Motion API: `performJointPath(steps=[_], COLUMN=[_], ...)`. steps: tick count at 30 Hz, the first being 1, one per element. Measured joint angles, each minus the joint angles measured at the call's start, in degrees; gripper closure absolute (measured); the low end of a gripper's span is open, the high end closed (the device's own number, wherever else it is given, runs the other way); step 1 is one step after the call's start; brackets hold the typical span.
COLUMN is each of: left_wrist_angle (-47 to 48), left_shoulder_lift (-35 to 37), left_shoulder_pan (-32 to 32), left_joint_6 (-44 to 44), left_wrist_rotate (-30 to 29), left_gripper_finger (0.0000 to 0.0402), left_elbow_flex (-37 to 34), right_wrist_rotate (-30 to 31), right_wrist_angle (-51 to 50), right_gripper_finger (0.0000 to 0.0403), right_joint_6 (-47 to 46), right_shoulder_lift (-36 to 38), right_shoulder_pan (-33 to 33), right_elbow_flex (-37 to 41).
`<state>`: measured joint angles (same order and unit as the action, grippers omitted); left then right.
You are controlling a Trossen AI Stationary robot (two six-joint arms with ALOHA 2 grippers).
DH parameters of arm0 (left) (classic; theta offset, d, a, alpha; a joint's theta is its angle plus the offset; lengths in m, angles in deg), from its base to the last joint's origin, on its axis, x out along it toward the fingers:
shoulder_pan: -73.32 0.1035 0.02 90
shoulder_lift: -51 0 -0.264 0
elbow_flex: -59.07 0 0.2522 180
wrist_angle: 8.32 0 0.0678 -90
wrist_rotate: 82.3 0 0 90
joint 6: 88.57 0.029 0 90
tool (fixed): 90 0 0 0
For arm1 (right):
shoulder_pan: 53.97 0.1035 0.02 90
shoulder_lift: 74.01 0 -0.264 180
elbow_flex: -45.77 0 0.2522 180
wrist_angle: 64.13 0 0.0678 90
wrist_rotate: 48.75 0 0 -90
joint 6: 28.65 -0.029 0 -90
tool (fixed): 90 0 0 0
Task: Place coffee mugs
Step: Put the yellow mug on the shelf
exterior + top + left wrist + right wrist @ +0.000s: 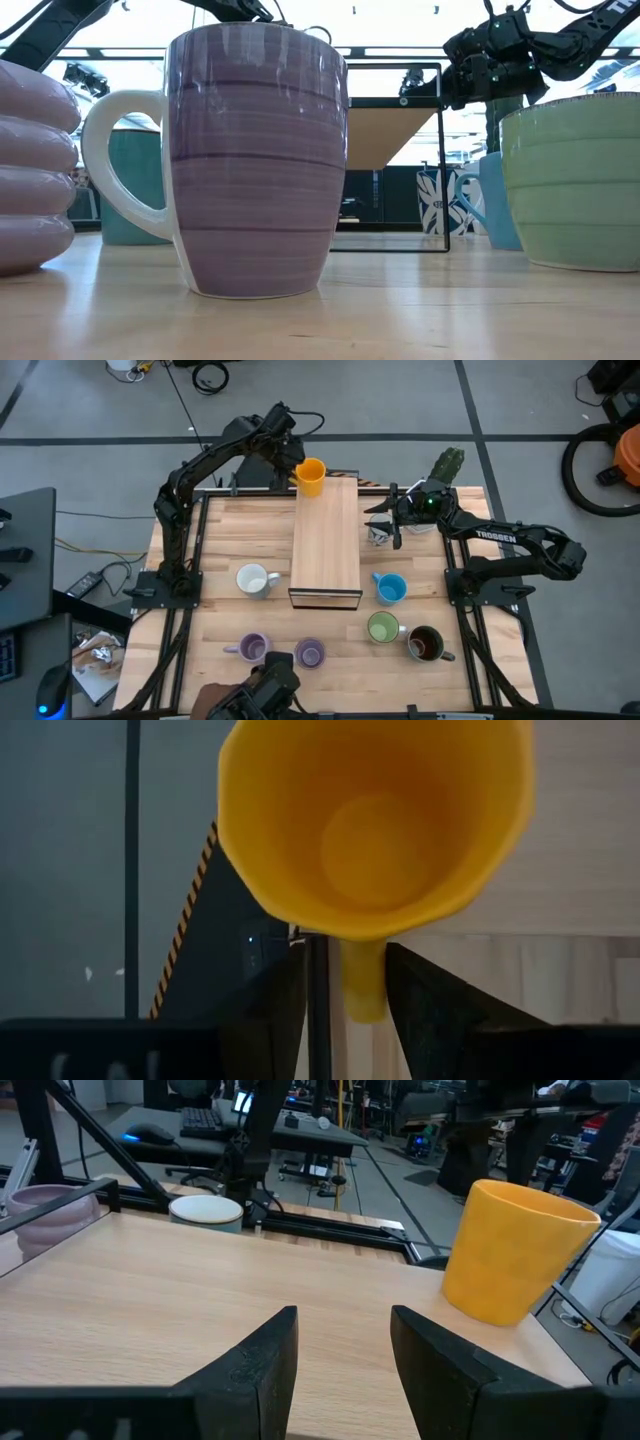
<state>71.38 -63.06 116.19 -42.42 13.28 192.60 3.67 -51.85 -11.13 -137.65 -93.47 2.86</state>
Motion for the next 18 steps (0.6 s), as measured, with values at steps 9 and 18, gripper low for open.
performJointPath(steps=[9, 18], left_wrist_angle=[-1.6, -4.4], left_shoulder_lift=[0.3, 2.7], left_shoulder_pan=[-1.2, -0.8], left_joint_6=[-0.6, -5.2], left_wrist_rotate=[-1.7, 2.1], left_gripper_finger=[0.0258, 0.0234], left_elbow_flex=[0.0, 0.0], right_wrist_rotate=[0.0, 0.0], right_wrist_angle=[0.0, 0.0], right_gripper_finger=[0.0235, 0.0235], right_joint_6=[0.0, 0.0], right_shoulder_lift=[0.0, 0.0], right_shoulder_pan=[0.0, 0.1], right_elbow_flex=[0.0, 0.0])
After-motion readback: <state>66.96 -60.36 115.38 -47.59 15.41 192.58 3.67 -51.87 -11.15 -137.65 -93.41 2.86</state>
